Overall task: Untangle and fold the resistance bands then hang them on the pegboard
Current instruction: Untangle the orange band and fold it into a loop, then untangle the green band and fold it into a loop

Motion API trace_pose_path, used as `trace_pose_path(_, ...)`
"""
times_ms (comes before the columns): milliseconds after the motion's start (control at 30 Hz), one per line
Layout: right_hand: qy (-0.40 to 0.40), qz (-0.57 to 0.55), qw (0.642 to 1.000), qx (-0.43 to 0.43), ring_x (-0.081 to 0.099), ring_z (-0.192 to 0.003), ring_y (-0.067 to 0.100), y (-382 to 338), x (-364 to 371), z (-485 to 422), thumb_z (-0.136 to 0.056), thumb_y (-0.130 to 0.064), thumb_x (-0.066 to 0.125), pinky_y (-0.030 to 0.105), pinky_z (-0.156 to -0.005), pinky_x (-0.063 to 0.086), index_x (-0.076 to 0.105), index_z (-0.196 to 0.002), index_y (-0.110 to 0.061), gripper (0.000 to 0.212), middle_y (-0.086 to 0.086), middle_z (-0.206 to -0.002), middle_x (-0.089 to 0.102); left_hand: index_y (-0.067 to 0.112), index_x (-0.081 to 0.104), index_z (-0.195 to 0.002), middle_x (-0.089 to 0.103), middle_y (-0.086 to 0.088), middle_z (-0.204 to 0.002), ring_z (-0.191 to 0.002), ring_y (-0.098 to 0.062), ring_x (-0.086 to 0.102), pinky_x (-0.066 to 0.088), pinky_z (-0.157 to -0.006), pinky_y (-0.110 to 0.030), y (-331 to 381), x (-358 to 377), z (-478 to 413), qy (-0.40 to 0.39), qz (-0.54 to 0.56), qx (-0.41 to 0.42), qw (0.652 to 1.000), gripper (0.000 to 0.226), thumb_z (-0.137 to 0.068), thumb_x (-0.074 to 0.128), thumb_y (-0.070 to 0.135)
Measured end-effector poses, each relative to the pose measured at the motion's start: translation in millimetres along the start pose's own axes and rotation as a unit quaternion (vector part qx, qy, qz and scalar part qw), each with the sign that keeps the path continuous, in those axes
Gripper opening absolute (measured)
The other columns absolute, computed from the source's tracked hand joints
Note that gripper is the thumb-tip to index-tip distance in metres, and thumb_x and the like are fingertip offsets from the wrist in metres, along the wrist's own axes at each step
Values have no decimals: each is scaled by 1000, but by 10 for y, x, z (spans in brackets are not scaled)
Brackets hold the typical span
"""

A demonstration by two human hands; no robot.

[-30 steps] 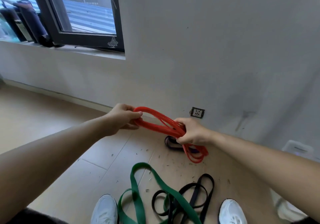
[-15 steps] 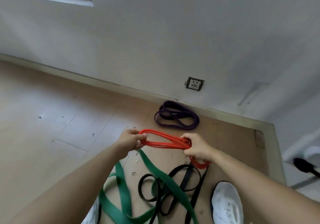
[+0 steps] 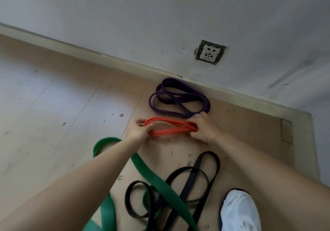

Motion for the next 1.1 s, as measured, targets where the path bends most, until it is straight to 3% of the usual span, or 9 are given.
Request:
trace_pose_path(133, 86, 62, 994, -5, 45, -123, 34, 50, 250, 54, -76, -35, 83, 48, -106, 40, 51, -147, -11, 82, 13, -133, 55, 22, 67, -107, 72, 0, -101, -90, -20, 71, 60, -90, -41, 12, -81, -116, 65, -106, 46, 991, 23, -87, 77, 27)
trace_pose_path(200, 110, 65, 992, -12, 45, -128, 35, 67, 295, 119, -75, -36, 85, 50, -107, 39, 45, -151, -13, 88, 13, -140, 52, 23, 68, -106, 72, 0, -100, -90, -20, 71, 59, -91, -42, 3, -100, -126, 61, -142, 54, 987, 23, -86, 78, 27)
trace_pose_path(400, 130, 82, 988, -19, 37, -141, 37, 39, 170, 277, -73, -36, 88, 50, -112, 34, 44, -153, -15, 94, 15, -156, 40, 14, 60, -132, 66, 1, -112, -98, -17, 64, 54, -89, -32, 51, -144, 89, 3, -162, 99, 982, 47, -89, 77, 19)
trace_pose_path(533, 105, 91, 990, -10, 35, -143, 31, 56, 109, 373, -81, -40, 81, 44, -115, 29, 45, -152, -16, 83, 7, -156, 41, 17, 64, -130, 68, 0, -121, -97, -21, 70, 58, -93, -46, -31, -285, 307, -38, -176, 127, 975, 43, -89, 76, 23)
trace_pose_path(633, 100, 64, 993, 2, 41, -137, 29, 37, 78, 478, -84, -35, 79, 40, -112, 30, 52, -146, -15, 71, 6, -149, 49, 22, 68, -121, 70, 7, -113, -89, -13, 71, 60, -88, -44, -41, -382, 514, -66, -212, 159, 962, 31, -90, 74, 21)
trace_pose_path(767, 85, -3, 996, -19, 57, -115, 35, -18, 222, 703, -81, -28, 82, 46, -102, 45, 69, -124, -11, 49, 10, -122, 63, 28, 71, -111, 74, 15, -97, -89, -5, 70, 58, -86, -39, -126, -386, 817, -132, -291, 224, 921, 21, -89, 73, 26)
trace_pose_path(867, 25, -13, 999, -30, 59, -108, 32, -157, 425, 951, -84, -38, 79, 41, -94, 47, 71, -116, -13, 41, 7, -111, 66, 27, 70, -117, 73, 11, -107, -101, -9, 68, 56, -90, -39, -302, -327, 1080, -195, -355, 268, 874, 33, -87, 72, 42)
trace_pose_path(1000, -116, 111, 987, -27, 43, -133, 27, -336, 800, 1246, -87, -56, 68, 44, -108, 38, 48, -148, -25, 71, 0, -145, 52, 35, 48, -146, 45, 4, -152, -138, -21, 37, 37, -114, -44, -763, -187, 1378, -287, -475, 268, 788, 83, -75, 51, 78)
trace_pose_path(1100, -164, 138, 977, 3, 40, -137, 27, -347, 948, 1385, -92, -45, 66, 43, -110, 40, 35, -154, -25, 72, 0, -154, 43, 41, 32, -154, 35, 6, -158, -137, -25, 33, 35, -112, -43, -1012, -143, 1472, -290, -509, 250, 771, 86, -80, 60, 75)
Point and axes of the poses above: each hand's wrist, its own z-axis away from the middle knuckle, its own x-axis out of the palm, y = z × x, the point moved 8 cm from there along -z, towards the middle knuckle
